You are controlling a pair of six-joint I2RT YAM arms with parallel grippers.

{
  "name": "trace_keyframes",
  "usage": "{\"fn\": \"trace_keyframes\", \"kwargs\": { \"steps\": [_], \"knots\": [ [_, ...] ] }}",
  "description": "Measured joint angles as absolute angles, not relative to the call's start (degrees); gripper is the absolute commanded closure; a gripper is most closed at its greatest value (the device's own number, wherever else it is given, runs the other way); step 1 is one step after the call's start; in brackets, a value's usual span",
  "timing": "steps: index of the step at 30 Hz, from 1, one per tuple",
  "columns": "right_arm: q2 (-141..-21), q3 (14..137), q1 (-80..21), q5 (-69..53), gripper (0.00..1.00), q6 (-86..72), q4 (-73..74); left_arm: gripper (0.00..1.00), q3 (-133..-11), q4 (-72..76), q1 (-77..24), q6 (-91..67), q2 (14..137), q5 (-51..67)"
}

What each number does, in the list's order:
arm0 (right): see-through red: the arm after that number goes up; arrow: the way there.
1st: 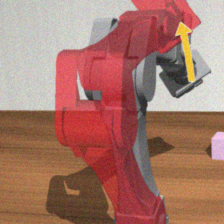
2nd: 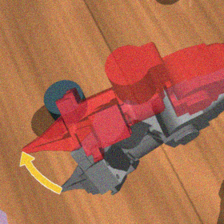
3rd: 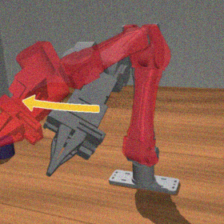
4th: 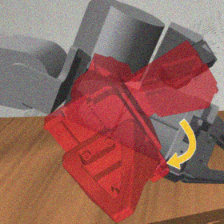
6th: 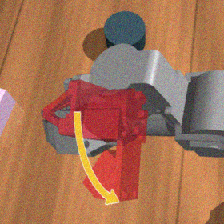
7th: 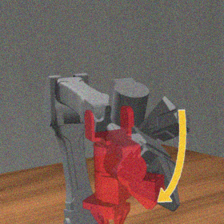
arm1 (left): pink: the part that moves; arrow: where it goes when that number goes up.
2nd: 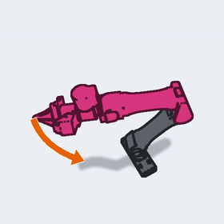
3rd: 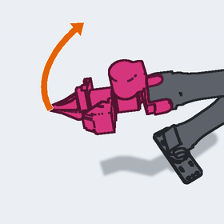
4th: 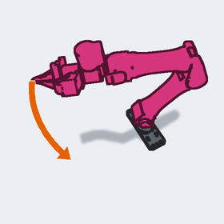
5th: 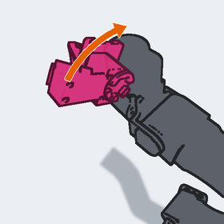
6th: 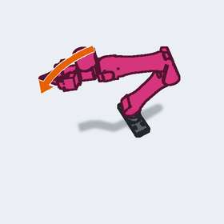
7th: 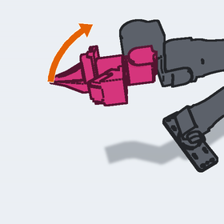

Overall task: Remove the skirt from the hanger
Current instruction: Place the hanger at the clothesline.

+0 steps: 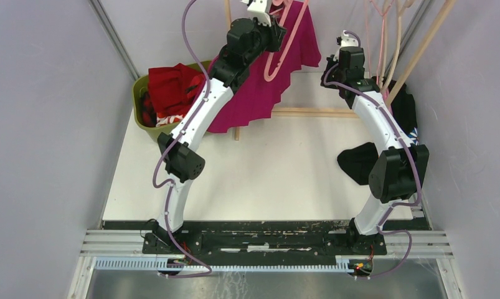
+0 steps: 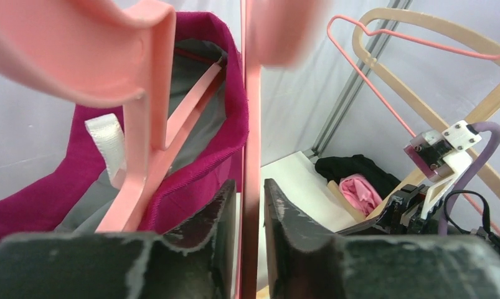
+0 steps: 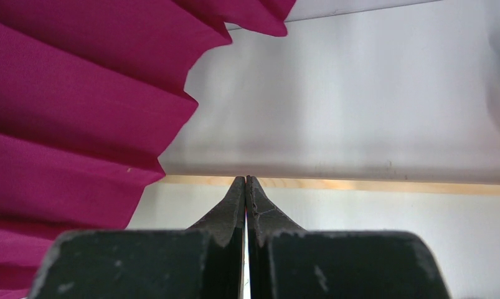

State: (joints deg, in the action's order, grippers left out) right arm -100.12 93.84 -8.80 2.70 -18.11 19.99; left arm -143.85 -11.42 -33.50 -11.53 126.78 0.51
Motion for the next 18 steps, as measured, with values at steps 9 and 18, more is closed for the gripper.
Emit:
{"fn": "trace_keyframes", "kwargs": {
  "steps": [9,18],
  "knots": [
    [-100.12,93.82,-8.8,2.83,0.99,-18.11,19.79,0.41,-143.85,-11.44,-33.5,-11.73,126.72,2.48],
    [-100.12,92.6,-8.8,2.79,0.99,-18.11,19.59,0.04,-143.7,-12.03,-33.5,-11.68,124.57,4.23]
  ]
}}
